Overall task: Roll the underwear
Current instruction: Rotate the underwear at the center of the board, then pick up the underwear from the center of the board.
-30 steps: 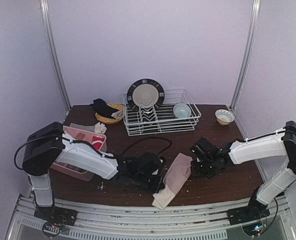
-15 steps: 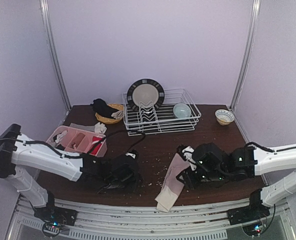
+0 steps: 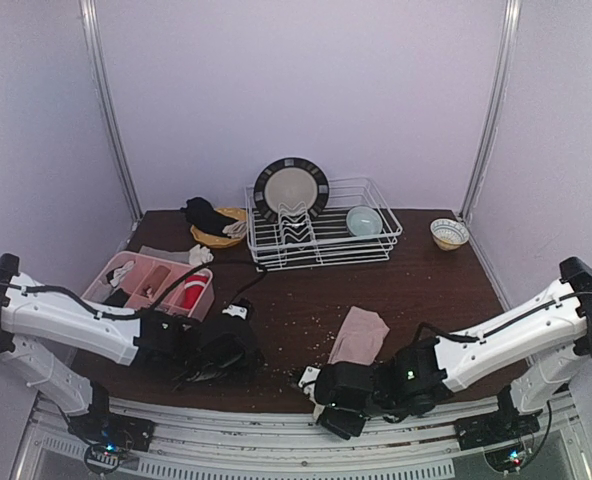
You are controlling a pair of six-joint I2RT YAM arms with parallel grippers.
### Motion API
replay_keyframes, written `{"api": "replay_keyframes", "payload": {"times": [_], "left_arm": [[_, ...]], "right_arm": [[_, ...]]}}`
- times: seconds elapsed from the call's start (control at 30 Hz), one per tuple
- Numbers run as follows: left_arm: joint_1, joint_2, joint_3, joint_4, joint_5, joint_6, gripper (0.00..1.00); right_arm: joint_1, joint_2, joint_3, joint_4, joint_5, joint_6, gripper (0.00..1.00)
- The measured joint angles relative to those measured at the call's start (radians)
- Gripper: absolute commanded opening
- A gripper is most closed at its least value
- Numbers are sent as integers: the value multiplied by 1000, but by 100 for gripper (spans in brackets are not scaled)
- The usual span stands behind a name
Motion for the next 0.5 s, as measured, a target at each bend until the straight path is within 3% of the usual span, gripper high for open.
{"api": "replay_keyframes", "payload": {"times": [0.33,0.4,0.5], "left_arm": [[0,8,-2,-2,-1,-20,52],[0,13,-2,-3,-1,-22,52],[0,21,-2,-3,-1,-22,52]], "right_arm": [[8,170,54,-45,85,10,60],[8,174,54,-50,93,18,53],[8,174,54,-52,96,31,34]]}}
